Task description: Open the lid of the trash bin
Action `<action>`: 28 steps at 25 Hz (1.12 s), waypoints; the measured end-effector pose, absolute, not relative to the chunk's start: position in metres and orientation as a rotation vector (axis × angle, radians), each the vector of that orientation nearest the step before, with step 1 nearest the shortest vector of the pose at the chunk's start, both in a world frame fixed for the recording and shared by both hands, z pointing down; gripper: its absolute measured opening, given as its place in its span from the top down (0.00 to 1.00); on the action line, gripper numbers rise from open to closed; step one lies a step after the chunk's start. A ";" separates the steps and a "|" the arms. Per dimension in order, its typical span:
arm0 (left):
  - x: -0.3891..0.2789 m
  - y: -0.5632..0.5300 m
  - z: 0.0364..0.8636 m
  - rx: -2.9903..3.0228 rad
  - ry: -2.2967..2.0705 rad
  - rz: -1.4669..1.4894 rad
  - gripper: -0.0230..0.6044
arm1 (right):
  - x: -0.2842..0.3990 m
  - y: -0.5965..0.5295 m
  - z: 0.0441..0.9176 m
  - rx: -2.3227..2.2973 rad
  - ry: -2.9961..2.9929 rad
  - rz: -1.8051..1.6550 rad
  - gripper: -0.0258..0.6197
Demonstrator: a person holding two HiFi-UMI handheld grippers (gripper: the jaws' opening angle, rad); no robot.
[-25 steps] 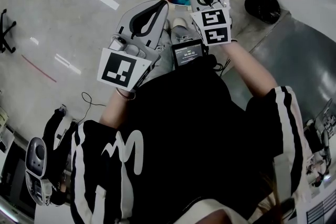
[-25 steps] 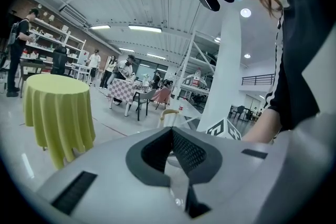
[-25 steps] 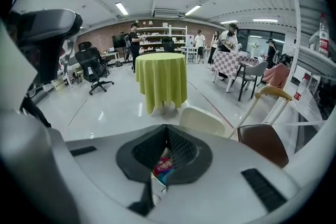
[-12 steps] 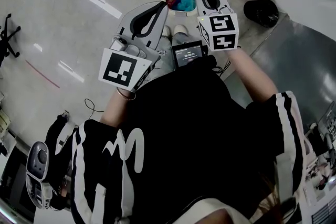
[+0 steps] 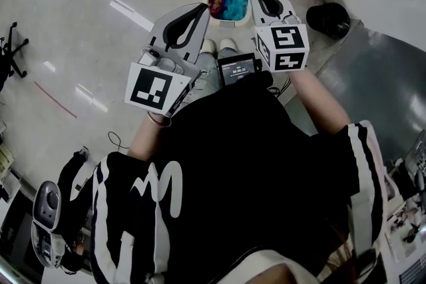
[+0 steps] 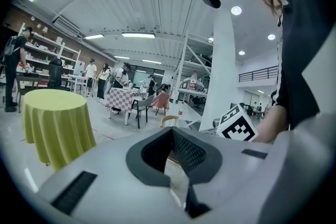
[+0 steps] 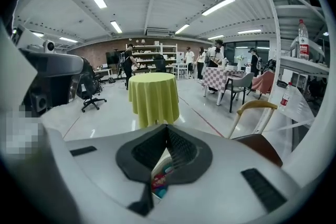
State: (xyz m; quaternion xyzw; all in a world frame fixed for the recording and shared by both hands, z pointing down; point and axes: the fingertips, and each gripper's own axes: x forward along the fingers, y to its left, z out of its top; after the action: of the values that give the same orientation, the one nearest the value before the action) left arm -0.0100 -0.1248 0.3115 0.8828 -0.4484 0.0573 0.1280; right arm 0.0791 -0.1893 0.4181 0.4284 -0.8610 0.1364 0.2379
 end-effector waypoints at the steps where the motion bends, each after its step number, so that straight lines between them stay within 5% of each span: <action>1: -0.009 -0.125 0.310 2.572 -1.309 0.165 0.95 | 0.080 -0.189 0.415 1.179 -2.364 0.369 0.96; 28: 0.008 -0.115 0.259 2.656 -1.346 0.072 0.95 | 0.104 -0.165 0.327 1.330 -2.540 0.320 0.96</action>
State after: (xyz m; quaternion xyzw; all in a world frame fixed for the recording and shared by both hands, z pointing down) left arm 0.0080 -0.1152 0.2592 0.8888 -0.4504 0.0242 0.0818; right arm 0.1038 -0.1646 0.3267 0.4573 -0.8732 0.1099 0.1279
